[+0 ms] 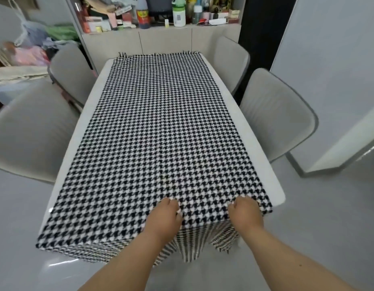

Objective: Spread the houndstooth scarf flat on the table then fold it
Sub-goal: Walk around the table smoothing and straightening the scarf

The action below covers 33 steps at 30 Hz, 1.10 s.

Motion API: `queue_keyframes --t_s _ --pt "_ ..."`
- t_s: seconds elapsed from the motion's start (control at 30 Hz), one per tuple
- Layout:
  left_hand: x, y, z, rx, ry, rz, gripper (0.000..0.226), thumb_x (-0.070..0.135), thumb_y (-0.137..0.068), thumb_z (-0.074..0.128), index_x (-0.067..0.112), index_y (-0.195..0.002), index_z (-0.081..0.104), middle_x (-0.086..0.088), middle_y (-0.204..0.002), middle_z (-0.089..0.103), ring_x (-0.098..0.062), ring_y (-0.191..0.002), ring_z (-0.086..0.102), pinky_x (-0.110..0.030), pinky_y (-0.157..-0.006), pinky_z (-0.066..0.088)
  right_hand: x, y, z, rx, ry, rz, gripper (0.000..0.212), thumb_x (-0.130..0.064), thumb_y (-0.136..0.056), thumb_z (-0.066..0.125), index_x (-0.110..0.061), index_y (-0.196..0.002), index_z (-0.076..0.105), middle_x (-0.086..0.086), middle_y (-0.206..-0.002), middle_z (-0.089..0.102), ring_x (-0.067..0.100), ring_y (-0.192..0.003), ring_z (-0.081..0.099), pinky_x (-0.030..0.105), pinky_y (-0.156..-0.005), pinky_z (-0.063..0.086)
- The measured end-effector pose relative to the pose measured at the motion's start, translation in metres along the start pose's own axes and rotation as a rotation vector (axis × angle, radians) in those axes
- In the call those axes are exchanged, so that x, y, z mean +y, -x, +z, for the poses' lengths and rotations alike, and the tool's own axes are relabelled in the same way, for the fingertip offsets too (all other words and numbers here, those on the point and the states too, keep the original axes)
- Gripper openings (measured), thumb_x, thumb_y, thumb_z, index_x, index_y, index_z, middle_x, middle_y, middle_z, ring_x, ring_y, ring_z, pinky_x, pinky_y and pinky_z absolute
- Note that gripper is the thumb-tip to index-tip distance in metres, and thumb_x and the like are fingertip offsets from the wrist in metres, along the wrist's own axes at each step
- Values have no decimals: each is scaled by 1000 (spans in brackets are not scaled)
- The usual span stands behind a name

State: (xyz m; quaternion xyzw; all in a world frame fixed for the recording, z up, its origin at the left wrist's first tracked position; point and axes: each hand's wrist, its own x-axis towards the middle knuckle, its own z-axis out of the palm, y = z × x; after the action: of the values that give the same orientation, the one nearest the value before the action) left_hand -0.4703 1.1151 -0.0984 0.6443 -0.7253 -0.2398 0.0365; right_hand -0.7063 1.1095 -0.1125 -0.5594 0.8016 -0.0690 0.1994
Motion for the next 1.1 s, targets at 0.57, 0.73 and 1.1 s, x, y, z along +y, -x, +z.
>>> queue_keyframes --t_s 0.57,0.73,1.1 --pt "121 59 116 59 350 -239 17 25 -95 54 11 -98 64 -4 -95 63 -23 -86 59 -28 -69 40 120 -23 7 -431 -974 220 38 -6 -80 74 -10 -116 62 5 -110 64 23 -106 60 28 -87 43" --pt "122 63 147 61 477 -299 25 29 -98 52 7 -90 60 -2 -80 58 -21 -76 54 -28 -60 29 141 -7 46 -485 -912 243 32 -4 -82 72 -8 -114 64 2 -101 65 18 -92 60 22 -80 49" --pt "124 84 216 -69 643 -336 38 37 -81 75 18 -109 59 5 -97 59 -15 -85 58 -26 -74 45 161 58 80 -621 -975 90 18 -7 -89 64 -3 -107 68 6 -96 71 14 -80 67 15 -65 53"
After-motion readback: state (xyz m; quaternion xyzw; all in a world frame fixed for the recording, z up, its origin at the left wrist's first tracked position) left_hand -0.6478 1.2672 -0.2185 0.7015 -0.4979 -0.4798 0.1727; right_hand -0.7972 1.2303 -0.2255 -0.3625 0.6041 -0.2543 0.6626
